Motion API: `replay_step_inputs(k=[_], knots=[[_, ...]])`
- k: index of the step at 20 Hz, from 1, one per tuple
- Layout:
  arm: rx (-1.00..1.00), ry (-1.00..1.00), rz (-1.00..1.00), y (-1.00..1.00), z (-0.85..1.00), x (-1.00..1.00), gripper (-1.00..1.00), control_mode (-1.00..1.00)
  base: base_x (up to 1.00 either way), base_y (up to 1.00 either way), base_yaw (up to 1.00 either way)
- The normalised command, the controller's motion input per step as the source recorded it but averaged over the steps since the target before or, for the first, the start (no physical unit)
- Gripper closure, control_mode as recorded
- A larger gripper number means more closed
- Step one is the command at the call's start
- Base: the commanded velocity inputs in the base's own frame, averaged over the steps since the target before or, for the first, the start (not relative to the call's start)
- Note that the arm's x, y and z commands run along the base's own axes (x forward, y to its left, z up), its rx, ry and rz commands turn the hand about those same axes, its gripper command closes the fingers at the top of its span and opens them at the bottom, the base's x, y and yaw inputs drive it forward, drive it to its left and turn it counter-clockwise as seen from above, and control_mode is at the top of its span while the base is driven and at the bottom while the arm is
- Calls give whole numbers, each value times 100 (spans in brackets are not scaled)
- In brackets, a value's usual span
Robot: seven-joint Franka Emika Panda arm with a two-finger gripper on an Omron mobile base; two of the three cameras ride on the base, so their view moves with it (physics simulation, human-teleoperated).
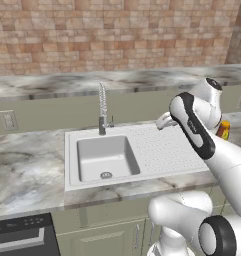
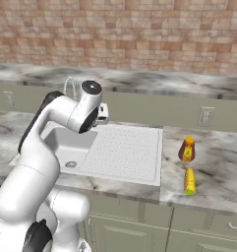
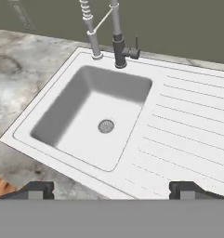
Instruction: Turn on the sink faucet. Then move the corn from the counter to the sink. Turn off the sink. Move the vegetable from the sink to the pot next to the stove. Finally move the pot to the rear left burner.
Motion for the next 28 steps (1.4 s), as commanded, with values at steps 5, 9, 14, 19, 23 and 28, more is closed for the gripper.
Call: replay_step_inputs(k=[5, 9, 14, 19, 23, 28], knots=[[13, -18, 27, 2, -13, 62, -100, -100, 0, 0, 0], [17, -8, 26, 10, -22, 74, -100, -100, 0, 0, 0], [10, 0, 16, 2, -17, 43, -100, -100, 0, 0, 0], [7, -2, 7, 12, -30, 63, -100, -100, 0, 0, 0], [8, -12, 5, 12, -23, 50, -100, -100, 0, 0, 0], [5, -18, 3, 15, -23, 48, -100, -100, 0, 0, 0]])
